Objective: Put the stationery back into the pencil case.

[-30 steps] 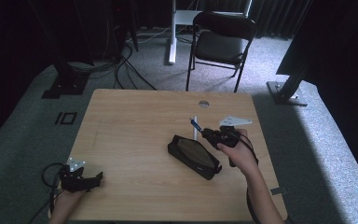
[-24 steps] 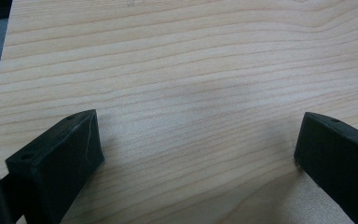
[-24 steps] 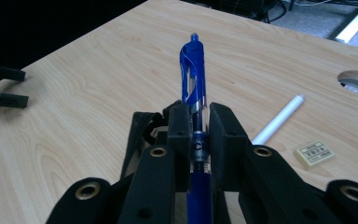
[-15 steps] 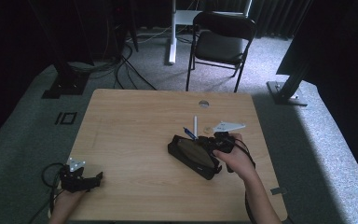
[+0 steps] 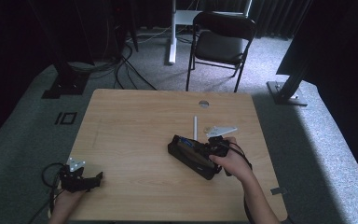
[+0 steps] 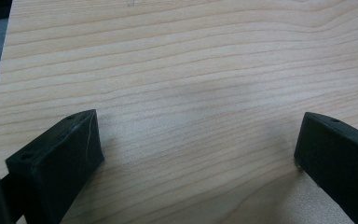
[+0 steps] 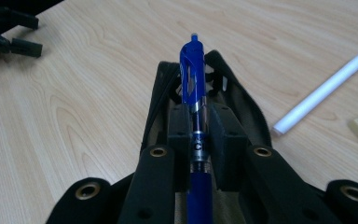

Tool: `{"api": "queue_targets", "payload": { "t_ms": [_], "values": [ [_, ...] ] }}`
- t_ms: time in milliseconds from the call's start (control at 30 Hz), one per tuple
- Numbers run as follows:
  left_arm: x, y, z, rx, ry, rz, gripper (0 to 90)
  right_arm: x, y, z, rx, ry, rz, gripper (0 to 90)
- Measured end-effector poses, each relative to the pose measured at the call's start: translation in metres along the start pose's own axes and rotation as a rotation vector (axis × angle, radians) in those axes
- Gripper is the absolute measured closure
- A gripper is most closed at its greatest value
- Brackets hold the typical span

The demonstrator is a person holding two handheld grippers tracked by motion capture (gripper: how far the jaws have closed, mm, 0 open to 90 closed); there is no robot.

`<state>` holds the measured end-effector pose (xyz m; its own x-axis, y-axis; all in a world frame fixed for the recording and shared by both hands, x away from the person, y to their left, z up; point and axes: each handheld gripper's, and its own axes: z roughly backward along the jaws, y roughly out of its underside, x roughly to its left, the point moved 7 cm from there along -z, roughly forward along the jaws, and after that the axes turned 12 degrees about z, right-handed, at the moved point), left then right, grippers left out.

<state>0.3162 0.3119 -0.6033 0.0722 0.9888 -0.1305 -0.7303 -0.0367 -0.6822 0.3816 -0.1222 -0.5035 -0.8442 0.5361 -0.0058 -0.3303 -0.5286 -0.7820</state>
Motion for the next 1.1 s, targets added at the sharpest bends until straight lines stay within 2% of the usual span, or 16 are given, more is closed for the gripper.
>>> {"api": "queue_targets", "payload": {
  "t_ms": [400, 767, 867, 1100],
  "values": [
    [0.000, 0.000, 0.000, 0.000, 0.000, 0.000, 0.9, 0.000, 0.006, -0.016, 0.080, -0.015, 0.035, 79.5],
    [0.000, 0.000, 0.000, 0.000, 0.000, 0.000, 0.9, 0.000, 0.009, -0.032, 0.151, -0.023, 0.042, 79.5],
    [0.000, 0.000, 0.000, 0.000, 0.000, 0.000, 0.9, -0.001, 0.009, -0.036, 0.180, -0.007, 0.056, 79.5],
    [0.000, 0.000, 0.000, 0.000, 0.000, 0.000, 0.9, 0.000, 0.009, -0.043, 0.211, 0.004, 0.070, 79.5]
  ]
}}
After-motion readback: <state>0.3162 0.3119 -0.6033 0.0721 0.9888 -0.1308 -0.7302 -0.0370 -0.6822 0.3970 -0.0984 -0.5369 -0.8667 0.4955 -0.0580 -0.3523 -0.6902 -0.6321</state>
